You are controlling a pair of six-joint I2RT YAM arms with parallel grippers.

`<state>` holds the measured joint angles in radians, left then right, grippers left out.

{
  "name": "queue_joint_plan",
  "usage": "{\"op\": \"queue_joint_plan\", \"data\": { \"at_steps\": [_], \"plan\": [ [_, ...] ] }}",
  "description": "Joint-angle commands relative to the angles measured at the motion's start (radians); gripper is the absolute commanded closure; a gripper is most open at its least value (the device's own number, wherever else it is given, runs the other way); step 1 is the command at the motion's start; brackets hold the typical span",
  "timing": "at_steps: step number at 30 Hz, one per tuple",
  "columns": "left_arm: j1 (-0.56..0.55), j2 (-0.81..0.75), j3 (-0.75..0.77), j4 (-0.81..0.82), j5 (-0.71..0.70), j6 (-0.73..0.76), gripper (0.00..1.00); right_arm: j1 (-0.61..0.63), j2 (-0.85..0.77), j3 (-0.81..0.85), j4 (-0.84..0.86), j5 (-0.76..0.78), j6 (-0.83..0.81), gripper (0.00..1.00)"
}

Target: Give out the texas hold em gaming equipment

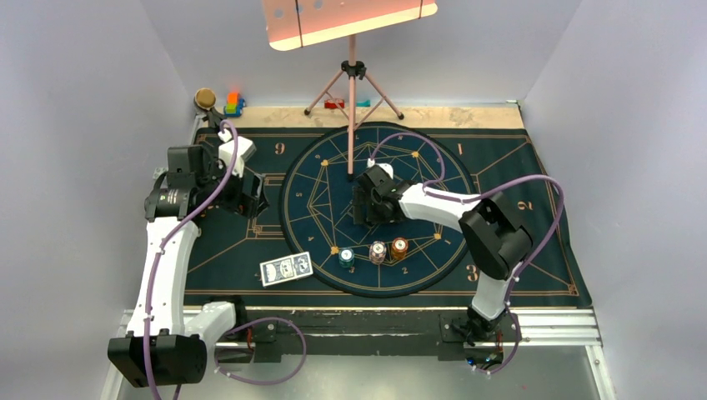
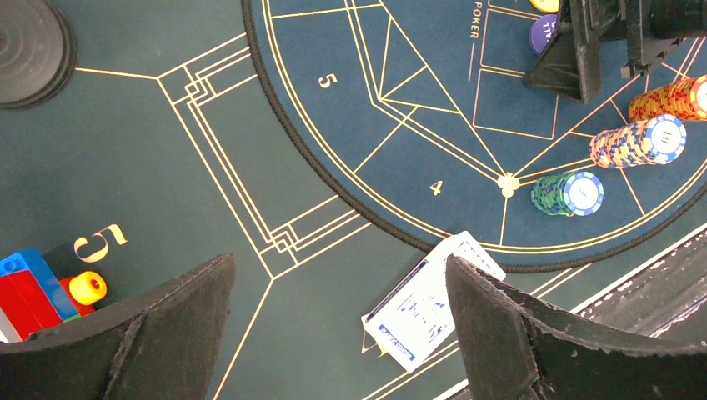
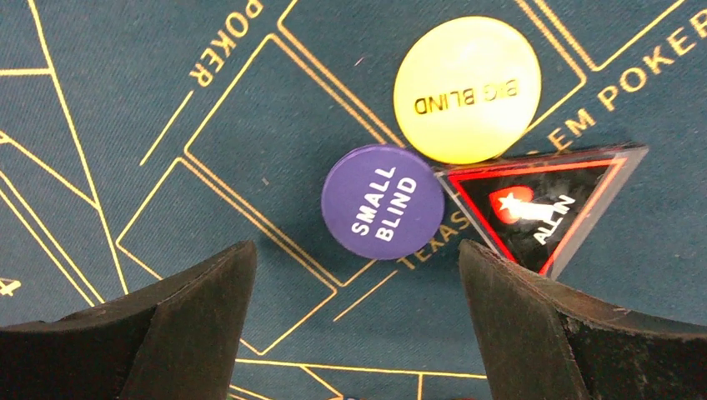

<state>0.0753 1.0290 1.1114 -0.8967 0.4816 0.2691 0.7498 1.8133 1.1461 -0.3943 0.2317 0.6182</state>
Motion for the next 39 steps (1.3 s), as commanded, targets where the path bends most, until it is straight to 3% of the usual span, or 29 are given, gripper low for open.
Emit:
{"op": "queue_joint_plan", "data": {
  "at_steps": [1, 12, 31, 39],
  "plan": [
    [-0.002, 0.002, 0.046, -0.007, -0.006, 0.026, 0.00, -0.049, 0.004, -0.018, -0.018, 0.019, 0.011, 0.05],
    [-0.002, 0.003, 0.050, -0.005, -0.020, 0.026, 0.00, -0.035, 0.119, 0.072, -0.053, 0.037, -0.020, 0.19],
    [-0.003, -0.015, 0.053, -0.001, -0.063, -0.001, 0.00, 0.020, 0.244, 0.209, -0.100, 0.035, -0.073, 0.63],
    [-0.002, -0.020, 0.056, -0.011, -0.091, -0.004, 0.00, 0.075, 0.321, 0.357, -0.151, -0.011, -0.117, 0.71]
  ]
}}
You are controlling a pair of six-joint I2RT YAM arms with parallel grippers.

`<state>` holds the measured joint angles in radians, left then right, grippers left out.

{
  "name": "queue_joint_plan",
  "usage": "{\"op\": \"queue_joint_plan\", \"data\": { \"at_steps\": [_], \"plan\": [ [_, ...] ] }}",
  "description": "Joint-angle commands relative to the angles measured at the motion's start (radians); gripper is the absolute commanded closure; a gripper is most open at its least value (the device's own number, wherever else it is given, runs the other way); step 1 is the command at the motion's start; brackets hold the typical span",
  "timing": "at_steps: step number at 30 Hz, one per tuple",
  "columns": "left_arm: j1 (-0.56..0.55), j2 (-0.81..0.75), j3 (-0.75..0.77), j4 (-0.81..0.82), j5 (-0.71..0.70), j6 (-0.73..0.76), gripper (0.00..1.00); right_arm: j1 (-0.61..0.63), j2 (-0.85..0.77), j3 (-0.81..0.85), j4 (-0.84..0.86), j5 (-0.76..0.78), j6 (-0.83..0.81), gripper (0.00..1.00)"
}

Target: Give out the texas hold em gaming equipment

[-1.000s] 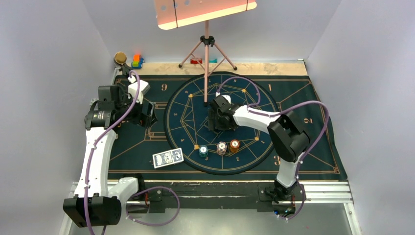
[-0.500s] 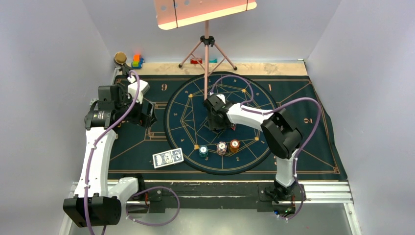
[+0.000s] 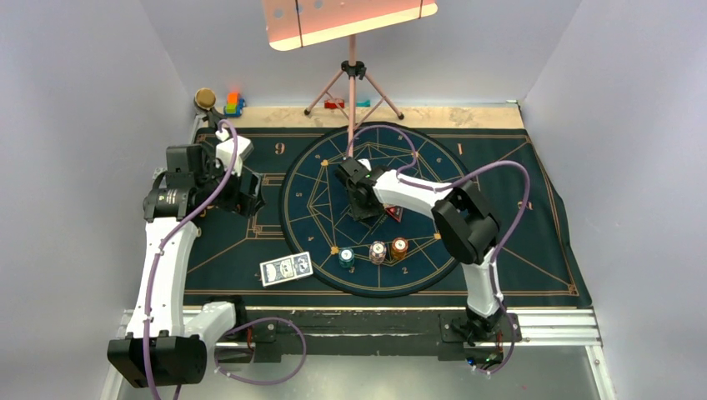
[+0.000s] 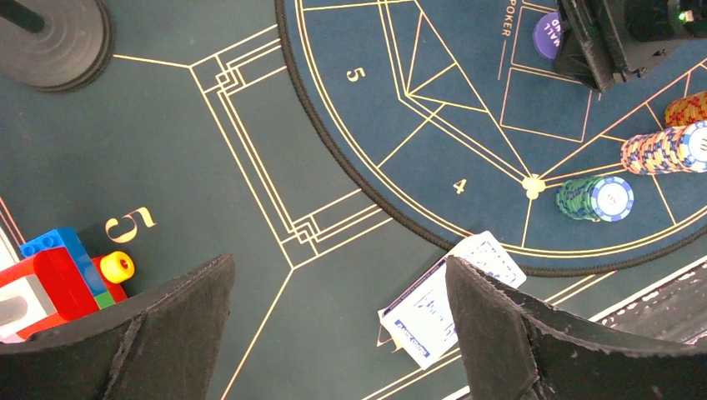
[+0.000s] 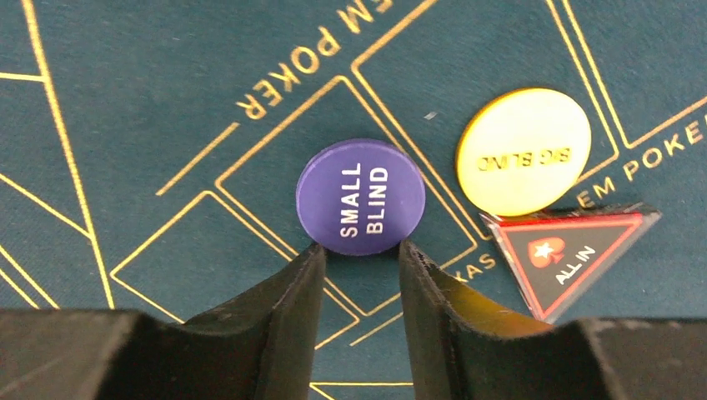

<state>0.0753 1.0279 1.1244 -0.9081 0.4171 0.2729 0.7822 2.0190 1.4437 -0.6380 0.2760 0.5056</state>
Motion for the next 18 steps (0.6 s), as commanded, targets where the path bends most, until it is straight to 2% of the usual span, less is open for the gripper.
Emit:
{"op": "queue_joint_plan", "data": {
  "at_steps": [1, 5, 15, 17, 18],
  "plan": [
    [-0.002, -0.020, 0.044, 0.003, -0.042, -0.012, 0.00, 0.051, 0.124, 0.083, 0.086, -0.062, -0.009, 0.71],
    [0.001, -0.027, 0.040, 0.024, -0.145, -0.035, 0.00, 0.089, 0.160, 0.204, 0.057, -0.098, -0.015, 0.71],
    [0.009, -0.054, 0.043, -0.014, -0.134, -0.015, 0.00, 0.172, 0.330, 0.523, -0.009, -0.179, -0.017, 0.70],
    [0.008, -0.048, 0.044, -0.016, -0.132, -0.015, 0.00, 0.173, 0.321, 0.531, -0.026, -0.167, -0.022, 0.67],
    [0.008, -0.044, 0.046, -0.018, -0.129, -0.014, 0.00, 0.170, 0.304, 0.521, -0.029, -0.132, -0.029, 0.62]
  ]
}}
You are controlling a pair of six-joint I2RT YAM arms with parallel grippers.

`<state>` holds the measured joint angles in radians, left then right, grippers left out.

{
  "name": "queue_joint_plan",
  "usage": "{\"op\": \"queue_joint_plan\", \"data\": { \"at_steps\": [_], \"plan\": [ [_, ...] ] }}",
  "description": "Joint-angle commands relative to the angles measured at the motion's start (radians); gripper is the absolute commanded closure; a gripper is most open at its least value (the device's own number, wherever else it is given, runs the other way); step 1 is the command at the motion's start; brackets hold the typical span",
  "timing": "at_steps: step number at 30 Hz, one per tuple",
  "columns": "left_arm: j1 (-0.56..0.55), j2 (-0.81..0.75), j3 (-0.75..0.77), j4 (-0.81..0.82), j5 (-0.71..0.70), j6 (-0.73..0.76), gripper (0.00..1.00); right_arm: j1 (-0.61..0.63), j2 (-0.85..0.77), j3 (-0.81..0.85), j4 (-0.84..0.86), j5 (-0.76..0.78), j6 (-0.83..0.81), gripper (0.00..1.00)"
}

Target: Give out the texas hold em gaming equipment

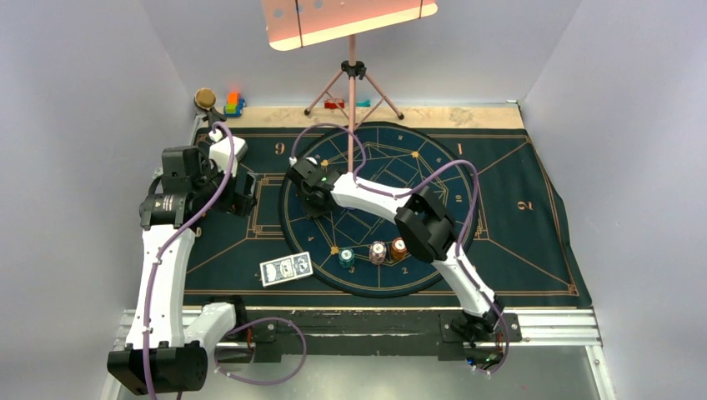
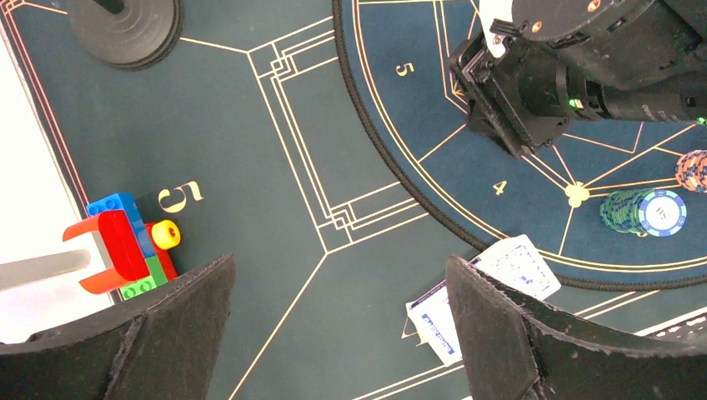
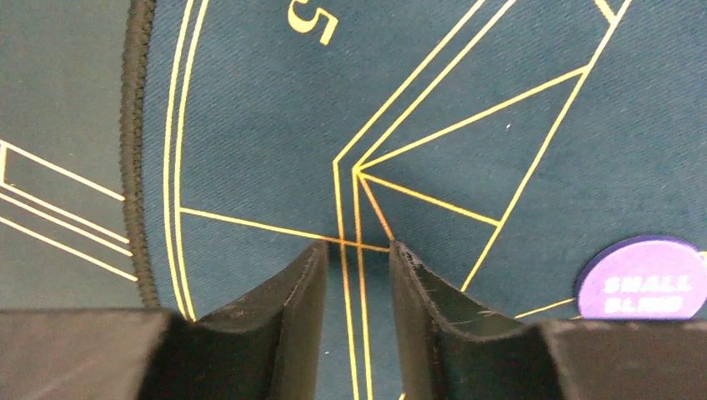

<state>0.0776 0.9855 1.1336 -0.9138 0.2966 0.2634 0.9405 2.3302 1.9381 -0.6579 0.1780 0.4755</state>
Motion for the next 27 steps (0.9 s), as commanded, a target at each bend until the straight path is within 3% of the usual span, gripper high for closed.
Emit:
{"op": "queue_joint_plan", "data": {
  "at_steps": [1, 3, 7, 11, 27],
  "plan": [
    [0.006, 0.004, 0.038, -0.015, -0.003, -0.006, 0.00, 0.002, -0.035, 0.000, 0.000, -0.006, -0.003, 0.55],
    [0.006, 0.010, 0.040, -0.020, 0.013, -0.007, 0.00, -0.032, -0.091, -0.073, 0.027, 0.018, 0.000, 0.41],
    [0.006, 0.026, 0.043, -0.024, 0.045, -0.008, 0.00, -0.110, -0.173, -0.199, 0.069, 0.028, 0.012, 0.30],
    [0.006, 0.034, 0.047, -0.036, 0.070, 0.007, 0.00, -0.148, -0.215, -0.260, 0.095, 0.054, 0.006, 0.29],
    [0.005, 0.021, 0.031, -0.050, 0.090, 0.038, 0.00, -0.263, -0.301, -0.249, 0.109, 0.081, -0.044, 0.29]
  ]
}}
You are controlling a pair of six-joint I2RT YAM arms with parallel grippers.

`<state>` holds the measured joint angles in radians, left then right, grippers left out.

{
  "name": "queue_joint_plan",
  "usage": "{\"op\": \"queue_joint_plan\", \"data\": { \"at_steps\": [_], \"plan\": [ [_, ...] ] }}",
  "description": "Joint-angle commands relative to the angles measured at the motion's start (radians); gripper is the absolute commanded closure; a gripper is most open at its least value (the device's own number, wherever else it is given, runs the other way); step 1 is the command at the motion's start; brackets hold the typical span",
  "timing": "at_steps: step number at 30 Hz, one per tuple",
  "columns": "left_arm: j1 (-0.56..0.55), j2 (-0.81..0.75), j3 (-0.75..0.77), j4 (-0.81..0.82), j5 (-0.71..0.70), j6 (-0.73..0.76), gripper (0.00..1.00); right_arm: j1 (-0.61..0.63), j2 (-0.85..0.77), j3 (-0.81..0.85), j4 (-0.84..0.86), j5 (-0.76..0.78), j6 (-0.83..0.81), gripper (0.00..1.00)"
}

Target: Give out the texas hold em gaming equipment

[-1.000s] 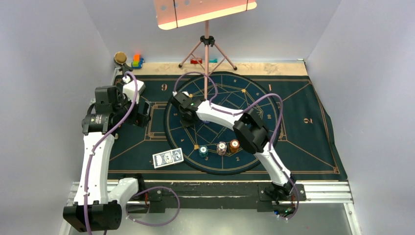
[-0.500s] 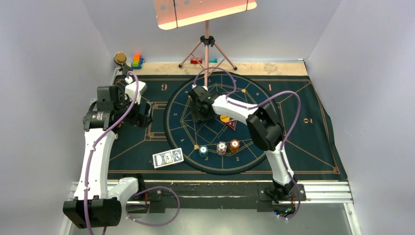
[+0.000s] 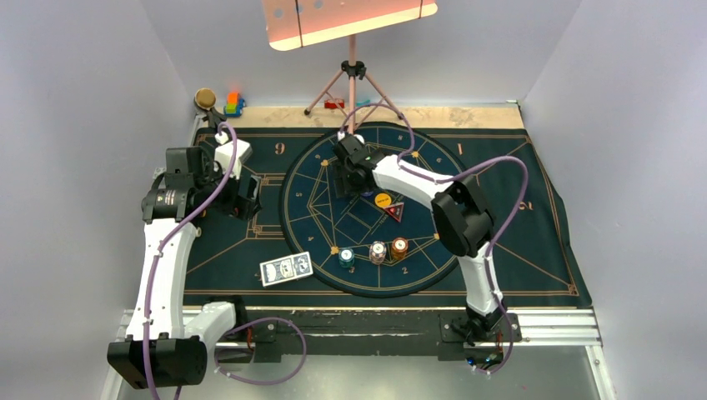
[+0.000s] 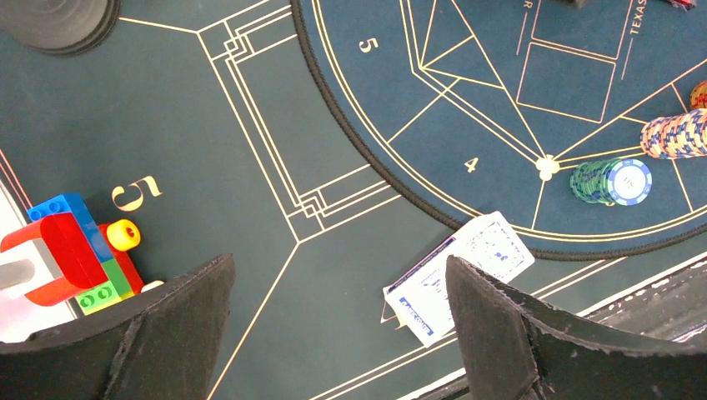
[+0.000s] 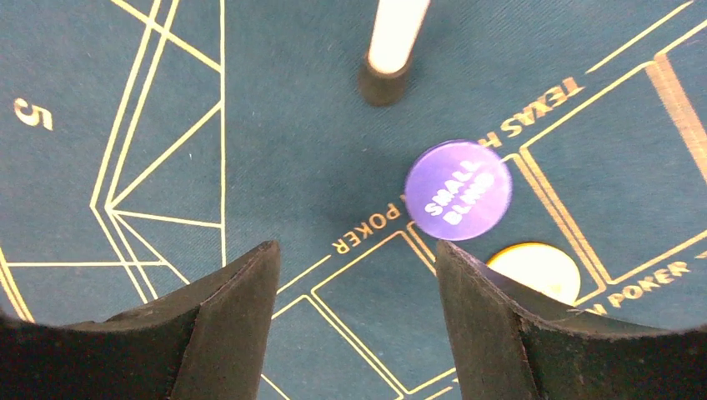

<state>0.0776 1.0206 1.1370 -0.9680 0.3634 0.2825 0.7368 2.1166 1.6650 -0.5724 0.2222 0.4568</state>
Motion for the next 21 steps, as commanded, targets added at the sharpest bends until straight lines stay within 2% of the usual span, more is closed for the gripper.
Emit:
{"op": "queue_joint_plan", "data": {
  "at_steps": [1, 12, 21],
  "plan": [
    [0.006, -0.013, 0.026, 0.006, 0.025, 0.017, 0.00, -0.073, -0.082, 0.025, 0.023, 0.041, -0.027, 0.29],
    [0.006, -0.003, 0.036, 0.004, 0.032, 0.012, 0.00, -0.109, 0.039, 0.069, 0.043, 0.021, -0.070, 0.25],
    [0.006, -0.002, 0.046, 0.006, 0.023, 0.011, 0.00, -0.107, 0.079, 0.084, 0.043, 0.005, -0.077, 0.27]
  ]
}}
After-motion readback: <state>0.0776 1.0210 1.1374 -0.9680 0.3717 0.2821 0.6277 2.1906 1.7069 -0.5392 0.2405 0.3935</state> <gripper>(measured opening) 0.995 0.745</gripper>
